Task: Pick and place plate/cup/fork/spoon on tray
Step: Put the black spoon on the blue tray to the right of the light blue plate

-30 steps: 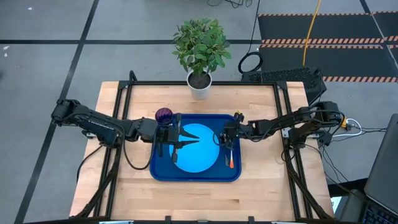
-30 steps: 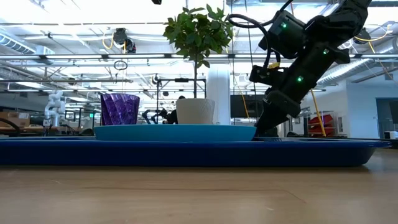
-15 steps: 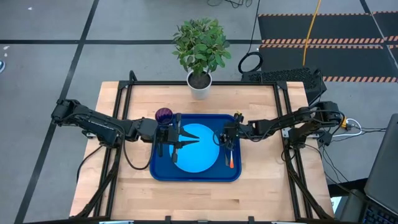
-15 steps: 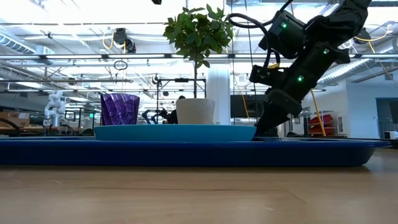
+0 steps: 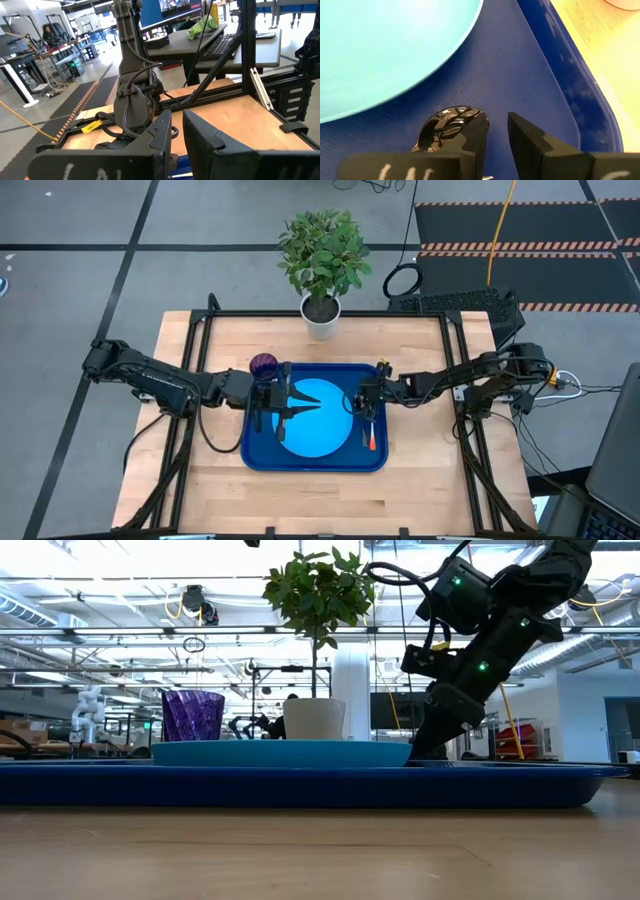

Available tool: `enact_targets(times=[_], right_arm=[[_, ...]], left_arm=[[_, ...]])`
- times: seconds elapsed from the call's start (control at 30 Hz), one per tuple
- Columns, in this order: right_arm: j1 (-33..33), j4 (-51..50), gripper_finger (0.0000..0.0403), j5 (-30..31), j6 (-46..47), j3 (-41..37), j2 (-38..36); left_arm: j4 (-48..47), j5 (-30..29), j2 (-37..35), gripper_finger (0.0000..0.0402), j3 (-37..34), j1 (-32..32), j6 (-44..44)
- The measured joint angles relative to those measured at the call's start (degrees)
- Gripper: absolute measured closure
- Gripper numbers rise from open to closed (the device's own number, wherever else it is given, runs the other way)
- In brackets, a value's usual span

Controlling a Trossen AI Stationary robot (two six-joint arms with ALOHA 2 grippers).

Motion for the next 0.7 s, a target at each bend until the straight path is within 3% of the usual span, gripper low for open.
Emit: enact_targets(times=[0.7], right_arm=[[0.0, -0.4, 0.033, 1.4, 0.8, -0.7, 0.0]], left_arm=[[0.0, 0.0, 0.0, 0.035, 0.0, 0.0, 0.3]])
